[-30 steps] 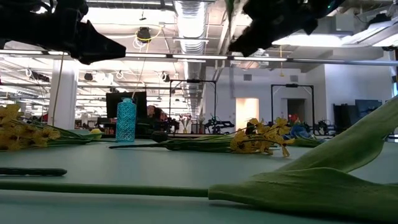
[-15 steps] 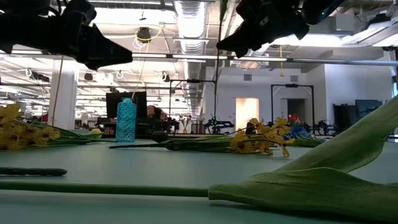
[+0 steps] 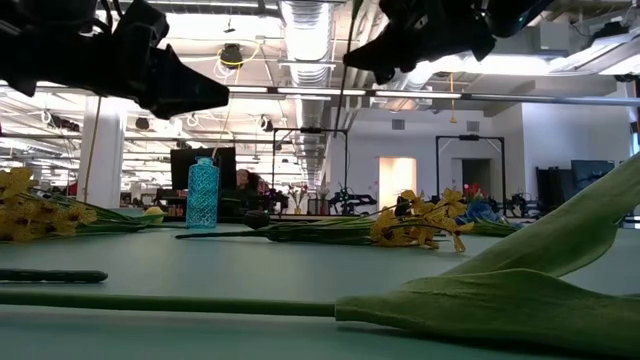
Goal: Sort flowers into vase by color
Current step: Put the bottom yellow tulip into the transparent vase
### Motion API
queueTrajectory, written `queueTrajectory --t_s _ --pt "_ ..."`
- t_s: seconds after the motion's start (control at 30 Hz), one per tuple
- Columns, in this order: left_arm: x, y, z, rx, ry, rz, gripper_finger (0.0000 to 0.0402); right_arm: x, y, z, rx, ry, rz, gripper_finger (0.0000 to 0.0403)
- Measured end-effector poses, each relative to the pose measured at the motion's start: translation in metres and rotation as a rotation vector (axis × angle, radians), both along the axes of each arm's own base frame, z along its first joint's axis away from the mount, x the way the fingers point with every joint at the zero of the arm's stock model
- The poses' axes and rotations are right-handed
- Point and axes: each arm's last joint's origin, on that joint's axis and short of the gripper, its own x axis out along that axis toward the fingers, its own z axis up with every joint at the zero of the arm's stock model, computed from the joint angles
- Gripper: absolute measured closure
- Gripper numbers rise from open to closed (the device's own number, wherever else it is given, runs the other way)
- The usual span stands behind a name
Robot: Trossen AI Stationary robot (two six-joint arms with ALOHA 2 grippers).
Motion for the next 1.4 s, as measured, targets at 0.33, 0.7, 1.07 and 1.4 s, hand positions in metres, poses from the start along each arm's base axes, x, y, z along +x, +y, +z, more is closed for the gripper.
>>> queueTrajectory --t_s 0.33,0.7,1.07,1.4 --pt "0.003 -0.001 0.0 -0.002 -0.025 -0.026 0.0203 0.006 0.016 0.006 -0.023 -0.065 0.004 0.0384" --pt "0.003 -0.001 0.0 0.017 -0.019 -0.027 0.0203 0.008 0.026 0.003 0.051 -0.065 -0.086 0.0383" --pt "0.003 -0.001 0.001 0.047 -0.019 -0.022 0.0203 0.009 0.033 -0.001 0.119 -0.057 -0.166 0.0383" --pt "0.003 -0.001 0.002 0.084 -0.017 -0.021 0.0203 0.006 0.018 -0.004 0.102 -0.039 -0.191 0.0383"
